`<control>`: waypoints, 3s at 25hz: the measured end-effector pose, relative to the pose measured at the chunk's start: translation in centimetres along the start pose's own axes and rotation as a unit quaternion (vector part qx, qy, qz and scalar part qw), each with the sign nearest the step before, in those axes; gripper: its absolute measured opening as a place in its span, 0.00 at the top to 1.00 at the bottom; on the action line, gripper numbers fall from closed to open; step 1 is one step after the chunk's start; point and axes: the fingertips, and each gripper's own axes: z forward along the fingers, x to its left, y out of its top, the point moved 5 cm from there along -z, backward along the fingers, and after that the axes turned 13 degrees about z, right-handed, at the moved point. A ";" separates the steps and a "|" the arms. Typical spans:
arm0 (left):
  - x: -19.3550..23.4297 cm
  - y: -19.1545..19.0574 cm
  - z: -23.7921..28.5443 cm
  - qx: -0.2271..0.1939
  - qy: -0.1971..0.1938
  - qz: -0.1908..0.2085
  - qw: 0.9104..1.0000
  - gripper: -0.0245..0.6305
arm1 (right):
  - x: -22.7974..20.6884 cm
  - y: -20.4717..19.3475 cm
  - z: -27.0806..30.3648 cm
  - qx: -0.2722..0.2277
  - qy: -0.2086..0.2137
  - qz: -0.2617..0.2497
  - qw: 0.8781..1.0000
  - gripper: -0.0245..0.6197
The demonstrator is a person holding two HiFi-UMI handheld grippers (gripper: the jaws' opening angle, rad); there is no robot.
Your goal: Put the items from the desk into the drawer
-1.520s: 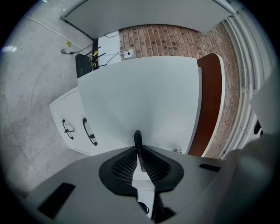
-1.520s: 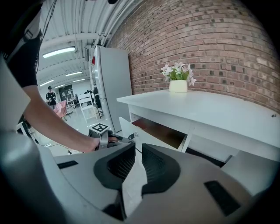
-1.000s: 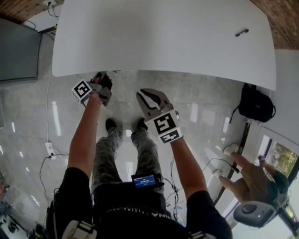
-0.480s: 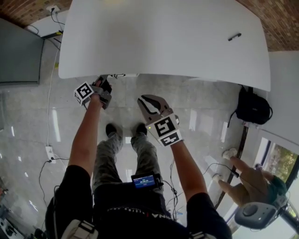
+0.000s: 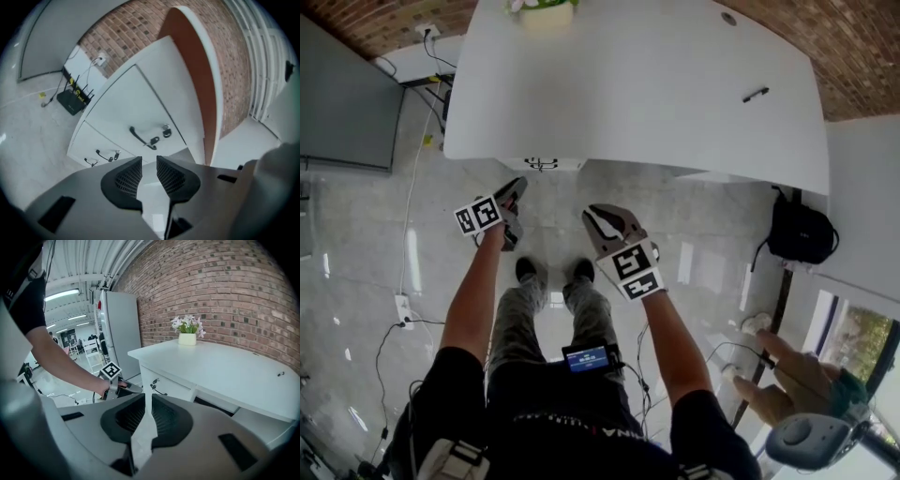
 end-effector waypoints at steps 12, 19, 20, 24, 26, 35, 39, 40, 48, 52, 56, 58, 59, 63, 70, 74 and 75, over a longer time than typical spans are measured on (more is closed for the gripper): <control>-18.9 9.5 -11.8 -0.004 -0.017 0.329 0.944 0.92 | 5.1 7.4 -9.3 -0.008 -0.002 -0.016 1.000 0.88; -26.9 12.4 -17.2 -0.019 -0.007 0.457 0.889 0.94 | 6.3 10.0 -15.2 -0.039 -0.023 -0.013 0.999 0.88; -27.8 12.2 -17.6 -0.017 -0.007 0.472 0.881 0.95 | 6.3 10.1 -15.9 -0.045 -0.027 -0.011 0.999 0.88; -30.2 11.2 -18.8 -0.008 -0.010 0.512 0.859 0.95 | 6.4 10.0 -18.0 -0.060 -0.038 -0.002 0.997 0.89; -31.1 10.9 -19.3 -0.013 -0.012 0.517 0.856 0.95 | 6.4 10.1 -18.5 -0.065 -0.044 -0.004 0.997 0.90; -32.2 10.7 -21.6 -0.019 -0.011 0.520 0.854 0.95 | 7.3 11.5 -18.1 -0.073 -0.033 -0.008 0.997 0.92; -32.4 10.8 -21.9 -0.014 -0.012 0.528 0.849 0.95 | 7.7 11.7 -17.5 -0.074 -0.028 -0.011 0.997 0.93; -32.5 10.8 -21.9 -0.012 -0.012 0.529 0.848 0.95 | 7.8 11.7 -17.4 -0.075 -0.027 -0.010 0.997 0.93; -33.7 10.3 -22.0 -0.001 -0.011 0.539 0.842 0.95 | 7.7 11.6 -18.5 -0.079 -0.021 -0.004 0.997 0.93; -34.5 8.6 -22.4 0.008 0.017 0.536 0.844 0.95 | 7.4 9.8 -19.4 -0.068 -0.008 -0.009 0.998 0.93; -34.3 6.2 -23.4 0.018 0.029 0.534 0.845 0.95 | 7.5 7.7 -19.9 -0.064 -0.008 -0.014 0.998 0.93; -34.3 5.1 -24.3 0.013 0.026 0.537 0.843 0.95 | 8.3 6.5 -20.3 -0.063 -0.010 -0.008 0.998 0.93; -34.2 4.7 -24.8 0.011 0.024 0.537 0.843 0.95 | 8.8 5.9 -20.4 -0.062 -0.013 -0.006 0.998 0.93; -33.7 3.5 -27.5 0.005 0.014 0.539 0.842 0.95 | 11.4 4.3 -20.7 -0.059 -0.028 -0.003 0.998 0.93; -32.0 0.8 -33.9 -0.010 0.000 0.535 0.845 0.95 | 18.5 1.5 -21.2 -0.054 -0.048 -0.004 0.997 0.93; -31.3 -1.0 -36.9 -0.006 -0.009 0.539 0.842 0.95 | 22.3 -0.3 -21.8 -0.052 -0.059 -0.004 0.997 0.93; -31.3 -1.5 -37.4 -0.004 -0.013 0.541 0.841 0.95 | 23.1 -0.9 -22.1 -0.051 -0.063 -0.003 0.997 0.93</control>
